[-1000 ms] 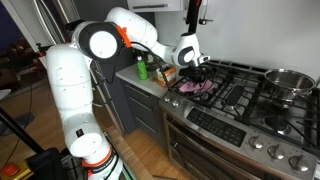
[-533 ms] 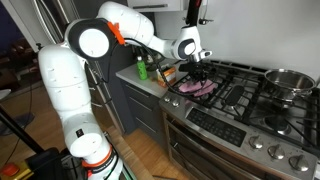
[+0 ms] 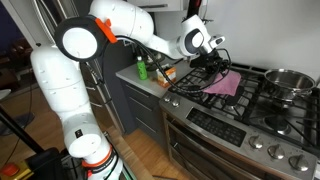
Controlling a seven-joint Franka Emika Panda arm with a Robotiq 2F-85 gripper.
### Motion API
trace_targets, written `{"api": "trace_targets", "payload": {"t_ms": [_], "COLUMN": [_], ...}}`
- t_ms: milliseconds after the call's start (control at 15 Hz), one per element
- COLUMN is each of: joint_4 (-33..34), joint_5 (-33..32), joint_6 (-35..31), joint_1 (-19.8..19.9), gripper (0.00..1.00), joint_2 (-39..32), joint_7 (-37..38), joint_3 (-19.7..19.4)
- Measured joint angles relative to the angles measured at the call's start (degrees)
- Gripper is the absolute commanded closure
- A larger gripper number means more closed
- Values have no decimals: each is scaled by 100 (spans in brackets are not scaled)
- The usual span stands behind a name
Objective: Pick up the pink cloth and wipe the bottom left cooker on the stove, put the pick cloth black onto the borehole
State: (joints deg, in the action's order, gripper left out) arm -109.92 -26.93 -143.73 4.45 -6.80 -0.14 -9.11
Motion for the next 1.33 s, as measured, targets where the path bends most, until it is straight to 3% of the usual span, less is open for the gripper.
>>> {"api": "trace_targets", "payload": {"t_ms": [200, 267, 400, 733, 933, 1333], "joint_4": [17, 17, 17, 5, 5, 9], "joint_5": [-744, -981, -1331, -1314, -894, 1390], "joint_6": [-26, -15, -11, -11, -9, 543], "joint_1": [8, 12, 29, 12, -53, -235], "gripper": [93, 59, 56, 19, 0, 0], "joint_2": [0, -1, -5, -10, 4, 66], "joint_7": [711, 937, 1316, 1728, 1772, 1447], "joint_3": [-174, -221, -279, -160, 50, 626]}}
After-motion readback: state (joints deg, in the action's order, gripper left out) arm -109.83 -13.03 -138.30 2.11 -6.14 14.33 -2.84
